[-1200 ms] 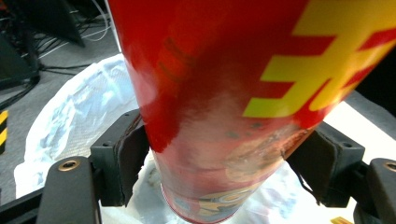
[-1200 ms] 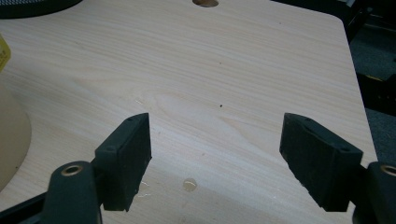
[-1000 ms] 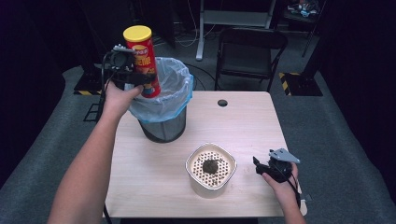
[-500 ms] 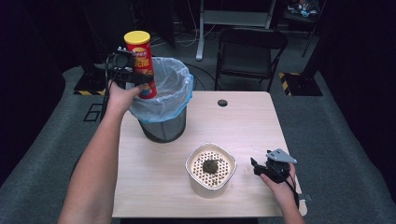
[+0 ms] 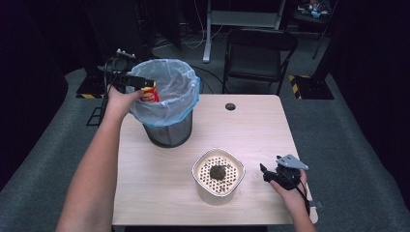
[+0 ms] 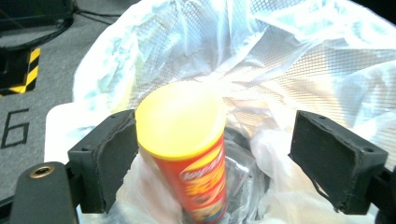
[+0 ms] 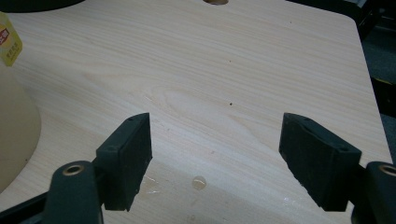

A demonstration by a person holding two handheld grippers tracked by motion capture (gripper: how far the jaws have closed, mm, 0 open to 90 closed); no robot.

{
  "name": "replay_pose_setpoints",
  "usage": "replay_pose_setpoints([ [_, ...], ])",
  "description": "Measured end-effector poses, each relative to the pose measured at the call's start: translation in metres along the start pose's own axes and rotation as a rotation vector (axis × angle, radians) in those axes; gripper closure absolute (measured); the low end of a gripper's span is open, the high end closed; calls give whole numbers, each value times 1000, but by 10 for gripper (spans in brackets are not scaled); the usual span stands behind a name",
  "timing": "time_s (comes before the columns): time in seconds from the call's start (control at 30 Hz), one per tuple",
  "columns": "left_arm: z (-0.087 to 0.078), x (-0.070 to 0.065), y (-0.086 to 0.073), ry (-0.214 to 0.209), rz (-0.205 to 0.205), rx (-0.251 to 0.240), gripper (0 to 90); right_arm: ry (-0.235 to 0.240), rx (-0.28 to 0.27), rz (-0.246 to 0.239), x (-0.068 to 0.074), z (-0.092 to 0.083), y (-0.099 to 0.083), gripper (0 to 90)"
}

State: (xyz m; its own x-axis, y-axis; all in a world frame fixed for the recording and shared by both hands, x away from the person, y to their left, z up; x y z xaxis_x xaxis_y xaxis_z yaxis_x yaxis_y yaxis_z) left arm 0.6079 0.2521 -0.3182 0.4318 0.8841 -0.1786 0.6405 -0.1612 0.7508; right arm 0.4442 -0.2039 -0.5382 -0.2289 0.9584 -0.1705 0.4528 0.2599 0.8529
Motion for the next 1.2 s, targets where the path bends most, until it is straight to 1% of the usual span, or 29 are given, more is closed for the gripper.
replay_pose_setpoints([
  [0.03, -4, -2, 0, -7, 11, -10, 158, 0, 0, 0, 0, 0, 0, 248],
  [0.07, -9, -5, -2, -30, 22, -14, 180, -1, 3, 6, 0, 0, 0, 248],
  [0.1, -9, -5, -2, -30, 22, -14, 187, -1, 3, 6, 0, 0, 0, 248],
  [0.13, -17, -11, -6, -67, 38, -29, 200, -2, 1, 2, 0, 0, 0, 248],
  [0.2, -23, -18, -10, -109, 49, -50, 229, -1, -2, -1, 0, -1, 1, 248],
  [0.23, -26, -22, -13, -130, 51, -51, 237, -2, -1, 0, 0, -1, 0, 248],
  [0.27, -30, -25, -16, -142, 51, -60, 241, -4, 2, 3, 0, -1, 0, 248],
  [0.3, -30, -25, -16, -142, 51, -60, 256, -3, 3, 3, 0, 0, 0, 248],
  [0.33, -35, -28, -18, -156, 81, -68, 262, -6, 7, 6, 0, 0, -1, 248],
  [0.37, -40, -31, -21, -176, 89, -73, 268, -5, 5, 3, 0, 0, 0, 248],
  [0.4, -47, -35, -26, -204, 90, -90, 276, -6, 5, 3, 0, 0, 0, 248],
  [0.43, -47, -35, -26, -204, 90, -90, 280, -6, 5, 3, 0, 0, 0, 248],
  [0.47, -51, -37, -29, -216, 98, -102, 292, -8, 5, 3, 0, 0, 0, 248],
  [0.5, -55, -39, -32, -227, 97, -104, 292, -8, 5, 3, 0, 0, 0, 248],
  [0.57, -63, -43, -41, -251, 121, -105, 322, -8, 5, 5, 1, 0, 0, 248],
  [0.6, -63, -43, -41, -251, 121, -105, 327, -8, 5, 5, 1, 0, 0, 248],
  [0.63, -67, -46, -46, -259, 140, -97, 336, -9, 4, 8, 1, 0, 0, 248],
  [0.7, -72, -49, -53, -264, 171, -97, 342, -10, 6, 4, 0, 0, 0, 248],
  [0.73, -74, -52, -56, -270, 176, -101, 349, -10, 6, 5, 0, 0, 0, 248],
  [0.77, -77, -57, -65, -288, 190, -106, 356, -10, 4, 6, 0, 0, 0, 248],
  [0.83, -78, -61, -77, -307, 202, -108, 371, -12, 3, 4, -1, 0, 0, 248],
  [0.87, -76, -62, -83, -311, 210, -102, 372, -13, 1, 14, -1, -1, 0, 248],
  [0.93, -72, -63, -96, -303, 234, -82, 375, -12, 0, 8, -2, -1, 0, 248],
  [1.0, -67, -63, -108, -296, 253, -73, 381, -13, 4, 14, -2, -1, 0, 248],
  [1.03, -64, -63, -114, -298, 255, -70, 383, -17, 2, 17, -2, 0, 0, 248],
  [1.07, -64, -63, -114, -298, 255, -70, 383, -17, 2, 17, -2, 0, 0, 248],
  [1.13, -58, -61, -128, -305, 248, -67, 383, -13, 3, 4, -1, -1, 0, 248],
  [1.17, -53, -60, -138, -308, 243, -64, 383, -12, 2, 5, -1, -1, 0, 248],
  [1.2, -50, -58, -144, -307, 243, -65, 383, -12, 2, 6, -1, -1, 0, 248],
])
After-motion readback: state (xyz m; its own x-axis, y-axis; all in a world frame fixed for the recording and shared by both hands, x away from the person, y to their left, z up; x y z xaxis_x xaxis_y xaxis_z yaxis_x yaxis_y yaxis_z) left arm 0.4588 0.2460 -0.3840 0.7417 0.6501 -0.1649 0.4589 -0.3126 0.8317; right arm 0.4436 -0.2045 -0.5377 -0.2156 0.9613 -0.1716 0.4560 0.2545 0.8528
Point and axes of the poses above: each handheld gripper's, and its own axes: z roughly forward along the jaws, y roughly out of its top, x roughly to its left, the point moved 9 cm from there along z, roughly forward along the jaws, and after that the axes turned 10 degrees about -y, right-handed, at the moved point
